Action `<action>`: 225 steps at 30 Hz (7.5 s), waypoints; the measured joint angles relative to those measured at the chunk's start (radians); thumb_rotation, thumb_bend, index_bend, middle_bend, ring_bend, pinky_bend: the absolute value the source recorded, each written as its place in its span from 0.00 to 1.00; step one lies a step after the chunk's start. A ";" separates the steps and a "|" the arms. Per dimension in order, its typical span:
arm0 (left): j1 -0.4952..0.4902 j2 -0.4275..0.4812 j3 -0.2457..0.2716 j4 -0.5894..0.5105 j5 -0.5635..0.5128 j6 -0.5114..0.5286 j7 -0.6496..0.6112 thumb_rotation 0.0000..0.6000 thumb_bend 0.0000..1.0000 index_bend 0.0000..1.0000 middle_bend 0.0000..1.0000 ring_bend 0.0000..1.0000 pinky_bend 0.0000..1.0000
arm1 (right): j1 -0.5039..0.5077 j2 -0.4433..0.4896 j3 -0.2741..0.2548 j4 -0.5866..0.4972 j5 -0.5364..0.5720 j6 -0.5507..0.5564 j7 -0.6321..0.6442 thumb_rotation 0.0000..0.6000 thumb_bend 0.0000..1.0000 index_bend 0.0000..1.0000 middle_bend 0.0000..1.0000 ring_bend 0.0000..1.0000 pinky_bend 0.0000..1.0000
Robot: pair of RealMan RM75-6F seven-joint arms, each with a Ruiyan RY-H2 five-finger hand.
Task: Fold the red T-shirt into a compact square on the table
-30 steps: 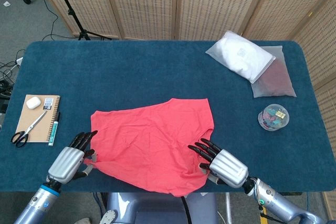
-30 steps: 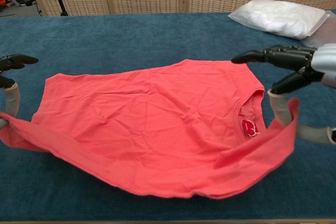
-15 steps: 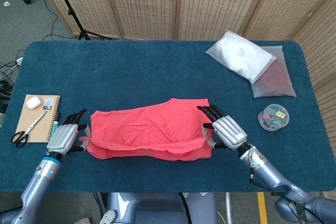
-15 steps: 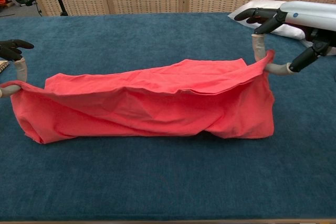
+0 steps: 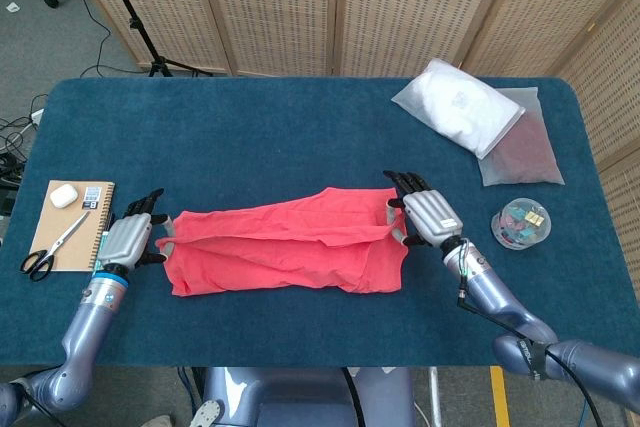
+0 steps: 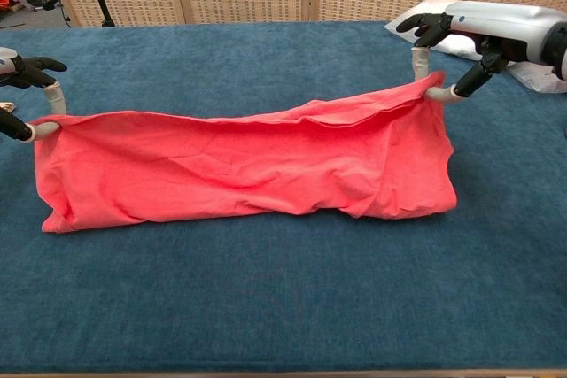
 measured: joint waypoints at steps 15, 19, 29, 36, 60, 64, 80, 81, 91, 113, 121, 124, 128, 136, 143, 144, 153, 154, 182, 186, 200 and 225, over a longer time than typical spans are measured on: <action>-0.060 -0.082 -0.027 0.103 -0.110 -0.007 0.028 1.00 0.64 0.74 0.00 0.00 0.00 | 0.069 -0.054 0.060 0.094 0.150 -0.096 -0.061 1.00 0.54 0.66 0.04 0.00 0.00; -0.083 -0.119 -0.036 0.153 -0.141 -0.008 0.044 1.00 0.64 0.74 0.00 0.00 0.00 | 0.096 -0.086 0.072 0.142 0.187 -0.124 -0.079 1.00 0.54 0.66 0.04 0.00 0.00; -0.123 -0.188 -0.052 0.258 -0.165 -0.022 0.053 1.00 0.64 0.74 0.00 0.00 0.00 | 0.142 -0.138 0.090 0.240 0.247 -0.170 -0.111 1.00 0.54 0.66 0.04 0.00 0.00; -0.153 -0.237 -0.059 0.344 -0.203 -0.045 0.074 1.00 0.64 0.74 0.00 0.00 0.00 | 0.165 -0.173 0.098 0.318 0.268 -0.200 -0.111 1.00 0.54 0.66 0.04 0.00 0.00; -0.179 -0.297 -0.070 0.436 -0.210 -0.064 0.082 1.00 0.41 0.00 0.00 0.00 0.00 | 0.178 -0.232 0.102 0.473 0.148 -0.213 0.021 1.00 0.13 0.00 0.00 0.00 0.00; -0.171 -0.281 -0.070 0.412 -0.204 -0.061 0.078 1.00 0.39 0.00 0.00 0.00 0.00 | 0.164 -0.215 0.101 0.444 0.130 -0.178 0.022 1.00 0.13 0.00 0.00 0.00 0.00; -0.107 -0.093 0.041 0.277 0.092 -0.032 0.040 1.00 0.28 0.00 0.00 0.00 0.00 | -0.058 0.064 0.033 -0.038 -0.031 0.160 -0.015 1.00 0.00 0.00 0.00 0.00 0.00; -0.102 -0.081 0.052 0.275 0.117 -0.031 0.034 1.00 0.28 0.00 0.00 0.00 0.00 | -0.082 0.086 0.022 -0.070 -0.050 0.189 -0.014 1.00 0.00 0.00 0.00 0.00 0.00; -0.064 -0.055 0.110 0.352 0.235 -0.040 -0.077 1.00 0.29 0.00 0.00 0.00 0.00 | -0.295 0.227 -0.113 -0.238 -0.233 0.425 0.014 1.00 0.00 0.00 0.00 0.00 0.00; -0.111 -0.093 0.036 0.371 0.090 -0.155 -0.057 1.00 0.35 0.27 0.00 0.00 0.00 | -0.392 0.244 -0.158 -0.206 -0.337 0.501 0.079 1.00 0.00 0.00 0.00 0.00 0.00; -0.164 -0.087 0.009 0.327 -0.072 -0.202 0.038 1.00 0.36 0.33 0.00 0.00 0.00 | -0.396 0.243 -0.155 -0.206 -0.342 0.495 0.080 1.00 0.00 0.00 0.00 0.00 0.00; -0.191 -0.097 0.006 0.322 -0.149 -0.203 0.093 1.00 0.36 0.34 0.00 0.00 0.00 | -0.396 0.242 -0.156 -0.205 -0.346 0.491 0.083 1.00 0.00 0.00 0.00 0.00 0.00; -0.220 -0.123 0.003 0.332 -0.231 -0.202 0.139 1.00 0.36 0.35 0.00 0.00 0.00 | -0.396 0.241 -0.156 -0.204 -0.350 0.485 0.085 1.00 0.00 0.00 0.00 0.00 0.00; -0.264 -0.190 -0.002 0.394 -0.359 -0.197 0.192 1.00 0.37 0.38 0.00 0.00 0.00 | -0.394 0.240 -0.153 -0.200 -0.350 0.472 0.095 1.00 0.00 0.00 0.00 0.00 0.00; -0.280 -0.227 0.000 0.432 -0.388 -0.205 0.192 1.00 0.37 0.44 0.00 0.00 0.00 | -0.392 0.239 -0.149 -0.195 -0.346 0.458 0.109 1.00 0.00 0.00 0.00 0.00 0.00; -0.280 -0.227 0.000 0.432 -0.387 -0.204 0.191 1.00 0.37 0.46 0.00 0.00 0.00 | -0.392 0.239 -0.149 -0.194 -0.346 0.457 0.110 1.00 0.00 0.00 0.00 0.00 0.00; -0.265 -0.227 -0.002 0.411 -0.336 -0.177 0.150 1.00 0.37 0.58 0.00 0.00 0.00 | -0.390 0.238 -0.148 -0.193 -0.346 0.444 0.118 1.00 0.00 0.00 0.00 0.00 0.00; -0.265 -0.228 -0.001 0.409 -0.333 -0.172 0.151 1.00 0.38 0.58 0.00 0.00 0.00 | -0.390 0.238 -0.148 -0.193 -0.346 0.443 0.118 1.00 0.00 0.00 0.00 0.00 0.00; -0.258 -0.146 -0.011 0.544 -0.377 -0.283 0.129 1.00 0.55 0.77 0.00 0.00 0.00 | -0.393 0.236 -0.144 -0.194 -0.343 0.430 0.114 1.00 0.00 0.00 0.00 0.00 0.00; -0.264 -0.116 -0.001 0.586 -0.386 -0.318 0.139 1.00 0.55 0.77 0.00 0.00 0.00 | -0.393 0.235 -0.143 -0.196 -0.343 0.429 0.110 1.00 0.00 0.00 0.00 0.00 0.00; -0.265 -0.035 -0.017 0.585 -0.372 -0.396 0.070 1.00 0.56 0.77 0.00 0.00 0.00 | -0.396 0.240 -0.142 -0.203 -0.346 0.433 0.113 1.00 0.00 0.00 0.00 0.00 0.00; -0.333 -0.069 -0.154 0.136 -0.198 -0.161 -0.060 1.00 0.59 0.77 0.00 0.00 0.00 | -0.396 0.263 -0.138 -0.203 -0.358 0.440 0.177 1.00 0.00 0.00 0.00 0.00 0.00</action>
